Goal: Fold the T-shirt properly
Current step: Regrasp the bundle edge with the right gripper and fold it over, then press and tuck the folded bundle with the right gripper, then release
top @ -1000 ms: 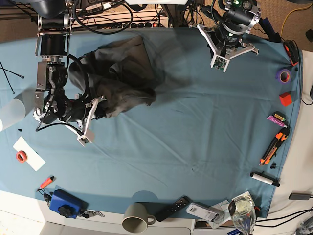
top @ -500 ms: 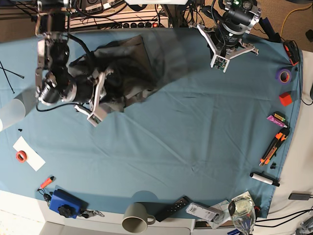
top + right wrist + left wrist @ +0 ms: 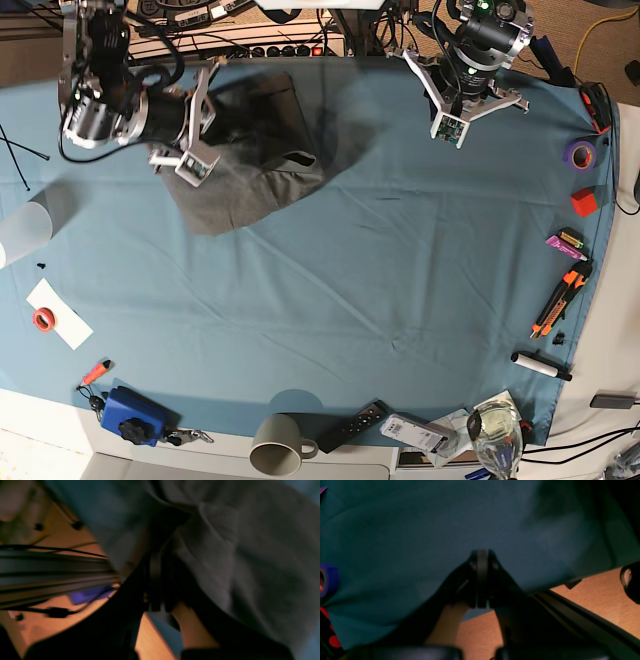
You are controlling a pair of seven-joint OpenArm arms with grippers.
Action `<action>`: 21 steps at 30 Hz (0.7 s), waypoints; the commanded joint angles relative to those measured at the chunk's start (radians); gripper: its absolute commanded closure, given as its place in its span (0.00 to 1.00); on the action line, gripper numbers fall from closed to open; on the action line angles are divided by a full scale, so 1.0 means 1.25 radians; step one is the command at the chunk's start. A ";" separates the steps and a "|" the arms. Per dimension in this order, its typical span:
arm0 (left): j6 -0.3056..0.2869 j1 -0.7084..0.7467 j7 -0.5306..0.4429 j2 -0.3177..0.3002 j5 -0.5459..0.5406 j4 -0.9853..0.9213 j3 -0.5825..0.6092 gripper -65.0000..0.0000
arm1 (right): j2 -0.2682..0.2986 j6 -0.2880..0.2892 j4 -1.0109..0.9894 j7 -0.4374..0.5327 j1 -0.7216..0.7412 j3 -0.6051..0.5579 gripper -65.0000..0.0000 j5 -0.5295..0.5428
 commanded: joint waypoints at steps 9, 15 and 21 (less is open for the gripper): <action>0.003 0.003 -0.014 -0.002 0.003 0.013 -0.001 1.00 | 0.011 0.001 0.037 0.014 -0.072 0.005 0.98 0.020; 0.003 0.003 -0.014 -0.002 0.003 0.013 -0.001 1.00 | 0.055 0.001 0.101 0.014 -0.116 0.005 0.76 0.073; 0.003 0.005 -0.015 0.001 0.003 0.013 -0.001 1.00 | 0.087 0.001 0.171 0.014 -0.143 0.102 0.76 0.127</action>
